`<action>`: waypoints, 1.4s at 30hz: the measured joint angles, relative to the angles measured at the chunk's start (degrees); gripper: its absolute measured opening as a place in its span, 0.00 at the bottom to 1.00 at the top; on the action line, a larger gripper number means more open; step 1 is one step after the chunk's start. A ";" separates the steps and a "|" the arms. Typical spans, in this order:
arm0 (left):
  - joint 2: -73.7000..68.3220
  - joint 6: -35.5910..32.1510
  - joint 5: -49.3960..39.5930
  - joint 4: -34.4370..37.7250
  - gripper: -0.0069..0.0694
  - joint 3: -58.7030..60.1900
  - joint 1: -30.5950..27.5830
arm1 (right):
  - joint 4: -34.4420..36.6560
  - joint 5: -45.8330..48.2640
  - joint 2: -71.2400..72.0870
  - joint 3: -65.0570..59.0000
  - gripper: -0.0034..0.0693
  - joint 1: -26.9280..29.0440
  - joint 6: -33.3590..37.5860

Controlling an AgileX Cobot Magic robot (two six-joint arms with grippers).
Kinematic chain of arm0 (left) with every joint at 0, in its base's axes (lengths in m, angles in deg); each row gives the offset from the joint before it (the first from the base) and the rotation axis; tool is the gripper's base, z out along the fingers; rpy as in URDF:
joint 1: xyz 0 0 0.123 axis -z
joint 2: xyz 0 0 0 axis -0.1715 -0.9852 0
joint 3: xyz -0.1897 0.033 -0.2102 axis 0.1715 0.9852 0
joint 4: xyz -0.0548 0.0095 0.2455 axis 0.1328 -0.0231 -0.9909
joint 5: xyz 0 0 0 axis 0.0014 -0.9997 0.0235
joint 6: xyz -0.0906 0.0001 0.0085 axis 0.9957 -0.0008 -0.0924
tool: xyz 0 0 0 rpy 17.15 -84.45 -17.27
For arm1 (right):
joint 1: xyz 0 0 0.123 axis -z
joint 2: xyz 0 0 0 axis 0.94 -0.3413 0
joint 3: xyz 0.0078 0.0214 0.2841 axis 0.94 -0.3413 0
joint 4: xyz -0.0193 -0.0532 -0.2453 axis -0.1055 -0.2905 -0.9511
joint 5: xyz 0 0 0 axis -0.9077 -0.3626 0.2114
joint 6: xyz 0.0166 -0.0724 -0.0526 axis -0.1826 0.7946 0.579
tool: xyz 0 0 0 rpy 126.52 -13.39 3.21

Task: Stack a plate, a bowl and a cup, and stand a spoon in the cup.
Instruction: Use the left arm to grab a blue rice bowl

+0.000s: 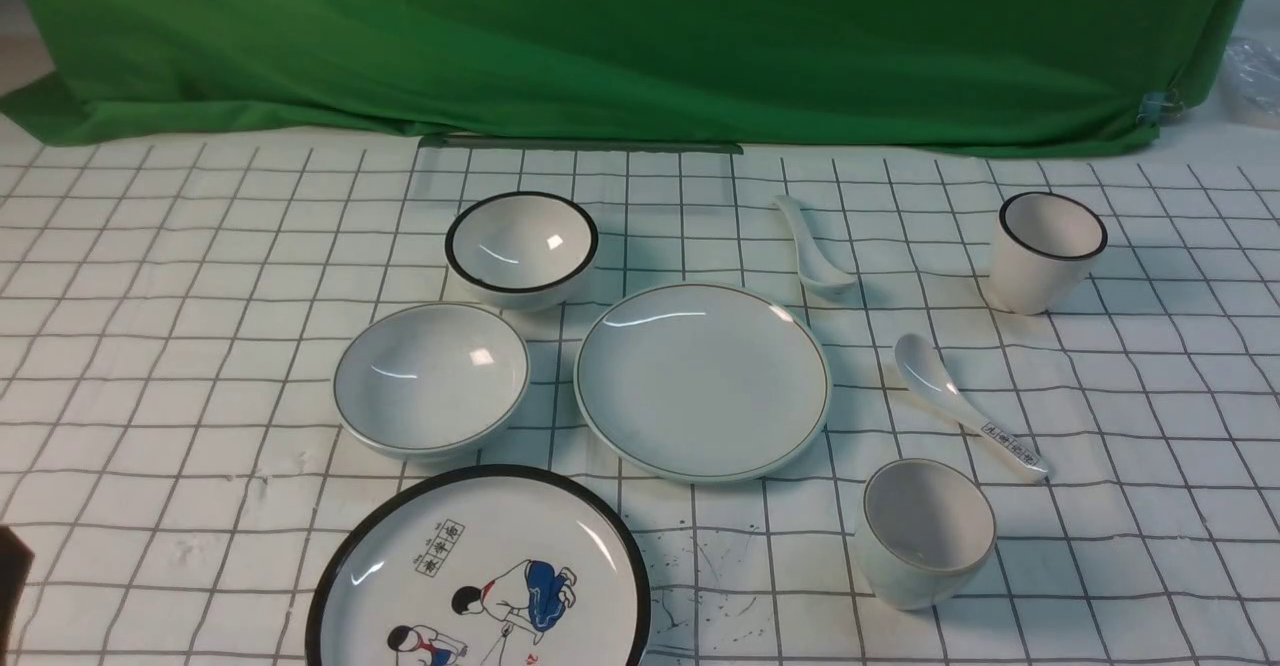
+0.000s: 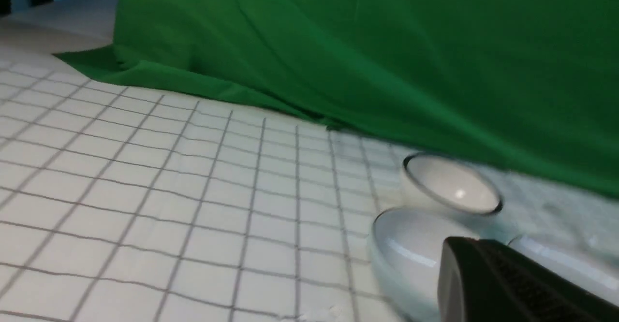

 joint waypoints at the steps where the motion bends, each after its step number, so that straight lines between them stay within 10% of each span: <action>1: 0.00 0.22 1.48 2.32 0.10 0.00 0.00 | 0.00 0.00 0.00 0.00 0.37 0.00 0.00; 11: 0.00 10.11 18.53 11.55 0.10 0.00 0.00 | 0.00 -0.01 0.00 0.00 0.37 0.00 0.00; 18: 0.02 34.13 31.81 0.10 0.10 -4.42 0.00 | 10.19 -12.90 0.00 0.00 0.37 0.00 -13.49; 23: -3.23 38.45 11.61 -13.66 0.10 -21.37 0.00 | 12.52 -20.03 0.00 0.00 0.37 0.00 -32.41; 32: -33.03 26.72 -44.63 -13.42 0.10 -49.16 0.00 | 11.03 -20.88 0.00 1.41 0.37 -1.63 -37.34; 42: -68.95 6.19 -51.48 -2.68 0.09 -56.45 0.92 | 4.83 18.56 -21.07 37.01 0.13 -15.76 -17.50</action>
